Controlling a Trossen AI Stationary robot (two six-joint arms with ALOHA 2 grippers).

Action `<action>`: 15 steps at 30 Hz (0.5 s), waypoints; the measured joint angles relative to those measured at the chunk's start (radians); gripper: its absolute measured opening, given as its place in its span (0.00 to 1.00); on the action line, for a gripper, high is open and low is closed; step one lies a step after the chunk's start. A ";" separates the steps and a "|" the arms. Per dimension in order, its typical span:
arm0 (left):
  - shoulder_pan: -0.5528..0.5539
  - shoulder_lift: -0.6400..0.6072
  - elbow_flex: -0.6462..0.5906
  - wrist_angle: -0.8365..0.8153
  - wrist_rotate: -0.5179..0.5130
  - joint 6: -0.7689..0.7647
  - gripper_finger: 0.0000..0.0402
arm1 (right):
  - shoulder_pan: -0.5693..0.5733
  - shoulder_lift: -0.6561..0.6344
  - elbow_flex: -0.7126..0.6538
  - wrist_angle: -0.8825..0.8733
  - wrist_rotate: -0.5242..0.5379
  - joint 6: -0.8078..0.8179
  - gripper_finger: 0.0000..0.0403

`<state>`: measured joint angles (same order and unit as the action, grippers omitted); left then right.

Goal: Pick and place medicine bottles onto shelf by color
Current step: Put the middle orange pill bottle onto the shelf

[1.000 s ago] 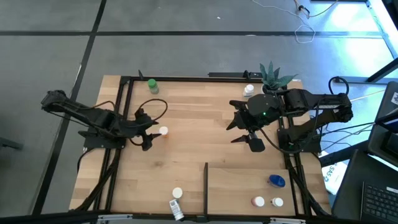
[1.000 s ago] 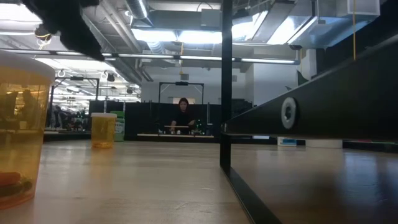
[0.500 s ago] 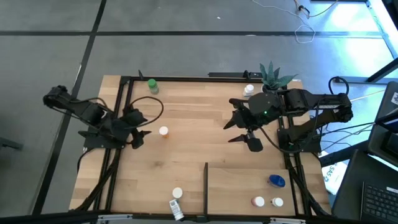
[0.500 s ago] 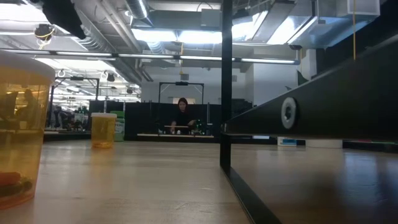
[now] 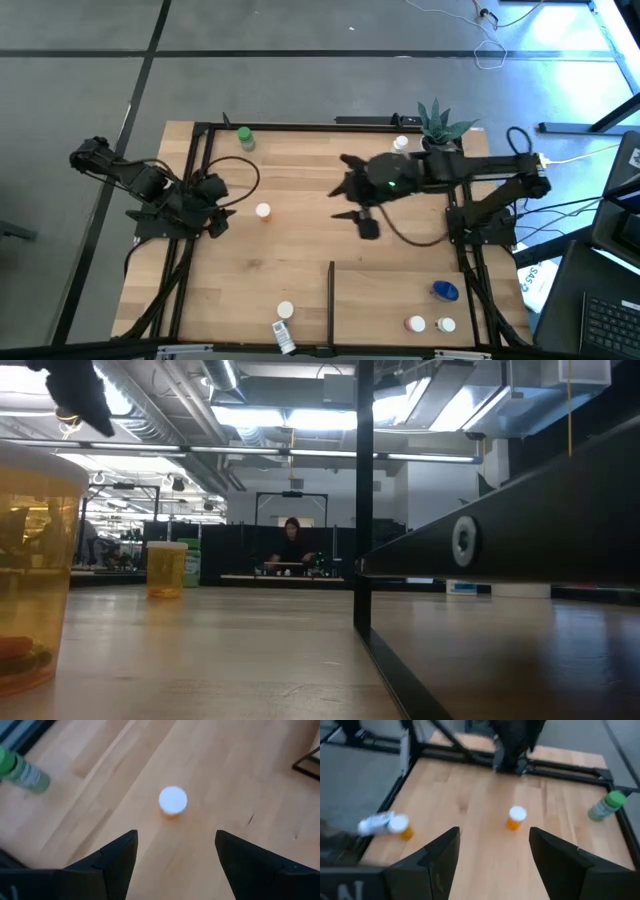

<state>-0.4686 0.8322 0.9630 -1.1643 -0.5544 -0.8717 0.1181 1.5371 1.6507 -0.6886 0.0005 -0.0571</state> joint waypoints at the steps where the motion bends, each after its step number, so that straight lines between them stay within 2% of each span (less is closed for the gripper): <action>1: 0.000 0.000 0.000 -0.012 0.014 -0.016 0.65 | -0.011 0.019 0.006 0.021 -0.006 0.000 0.60; 7: 0.001 0.000 -0.057 -0.016 0.067 -0.074 0.65 | -0.063 0.194 0.165 0.025 -0.025 -0.028 0.60; 15: 0.001 0.000 -0.151 0.015 0.102 -0.172 0.65 | -0.117 0.459 0.466 -0.068 -0.238 -0.033 0.60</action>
<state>-0.4679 0.8322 0.8124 -1.1495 -0.4529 -1.0438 0.0009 1.9960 2.1165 -0.7568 -0.2374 -0.0899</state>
